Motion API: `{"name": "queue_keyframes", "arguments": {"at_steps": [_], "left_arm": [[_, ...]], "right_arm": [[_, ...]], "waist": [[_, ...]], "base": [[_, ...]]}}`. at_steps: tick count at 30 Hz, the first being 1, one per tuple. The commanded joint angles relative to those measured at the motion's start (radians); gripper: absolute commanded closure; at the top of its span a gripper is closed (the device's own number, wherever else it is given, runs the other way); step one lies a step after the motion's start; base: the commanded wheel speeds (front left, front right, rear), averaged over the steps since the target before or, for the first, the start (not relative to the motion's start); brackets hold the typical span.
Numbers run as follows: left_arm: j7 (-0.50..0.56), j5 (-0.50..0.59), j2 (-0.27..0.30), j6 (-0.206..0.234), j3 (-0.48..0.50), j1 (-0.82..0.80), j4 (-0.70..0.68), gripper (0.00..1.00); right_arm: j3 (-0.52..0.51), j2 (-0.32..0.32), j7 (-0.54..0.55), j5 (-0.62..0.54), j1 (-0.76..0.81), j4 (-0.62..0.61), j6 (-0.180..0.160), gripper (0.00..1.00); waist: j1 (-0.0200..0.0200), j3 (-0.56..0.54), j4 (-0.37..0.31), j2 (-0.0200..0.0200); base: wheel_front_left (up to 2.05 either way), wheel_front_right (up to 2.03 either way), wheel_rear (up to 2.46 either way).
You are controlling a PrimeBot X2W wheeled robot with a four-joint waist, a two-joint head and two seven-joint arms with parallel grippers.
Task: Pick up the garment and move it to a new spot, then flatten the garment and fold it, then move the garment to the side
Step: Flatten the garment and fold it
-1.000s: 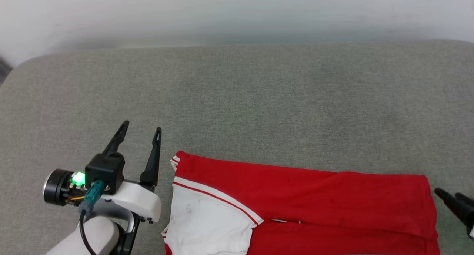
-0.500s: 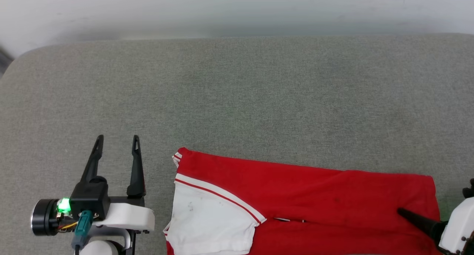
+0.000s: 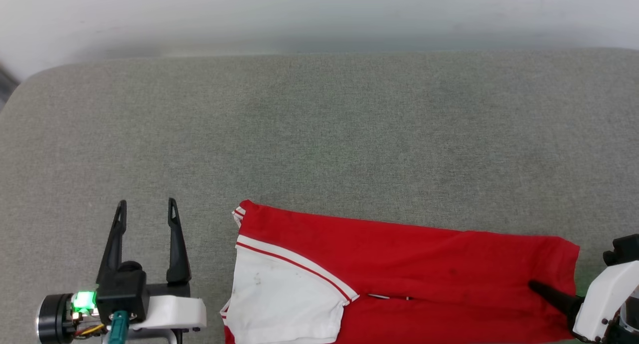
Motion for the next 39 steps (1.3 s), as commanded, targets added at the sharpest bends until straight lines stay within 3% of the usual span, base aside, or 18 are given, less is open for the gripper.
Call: {"name": "queue_keyframes", "arguments": {"at_steps": [1,9,15,20,23,27,28,33,39], "left_arm": [[-0.005,0.019,-0.011,-0.008,0.009,0.02,0.001,0.0],[-0.005,0.069,-0.055,-0.034,0.028,0.074,0.016,0.0],[-0.005,0.082,-0.072,-0.049,0.039,0.108,0.022,0.0],[-0.005,0.089,-0.08,-0.056,0.041,0.132,0.023,0.0],[-0.005,0.091,-0.086,-0.066,0.043,0.149,0.024,0.0],[-0.005,0.094,-0.089,-0.07,0.045,0.152,0.025,0.0],[-0.005,0.096,-0.092,-0.071,0.046,0.152,0.025,0.0],[-0.005,0.098,-0.097,-0.078,0.042,0.146,0.024,0.0],[-0.005,0.097,-0.106,-0.083,0.044,0.127,0.016,0.0]], "right_arm": [[0.011,0.005,-0.007,-0.004,-0.009,0.006,0.0,1.0],[-0.018,-0.09,-0.046,-0.023,-0.004,0.035,-0.001,1.0],[-0.023,-0.147,-0.001,-0.035,0.012,0.085,-0.001,1.0],[-0.015,-0.164,0.039,-0.043,0.014,0.027,0.0,1.0],[0.01,-0.172,0.083,-0.08,0.0,-0.079,0.0,1.0],[0.038,-0.151,0.122,-0.115,-0.015,-0.187,0.0,1.0],[0.054,-0.128,0.146,-0.14,-0.029,-0.26,0.0,1.0],[0.086,-0.068,0.196,-0.187,-0.064,-0.363,0.0,1.0],[0.17,0.053,0.253,-0.275,-0.161,-0.399,0.0,1.0]], "waist": [[0.0,-0.009,-0.002,0.0],[0.0,-0.057,-0.002,0.0],[0.0,-0.095,0.001,0.0],[0.0,-0.113,0.0,0.0],[0.0,-0.12,-0.002,0.0],[0.0,-0.122,0.0,0.0],[0.0,-0.122,0.003,0.0],[0.0,-0.118,0.009,0.0],[0.0,-0.091,0.016,0.0]], "base": [[0.0,0.0,0.0],[0.0,0.0,0.0],[0.0,0.0,0.0],[0.0,0.0,0.0],[0.0,0.0,0.0],[0.0,0.0,0.0],[0.0,0.0,0.0],[0.0,0.0,0.0],[0.0,0.0,0.0]]}}
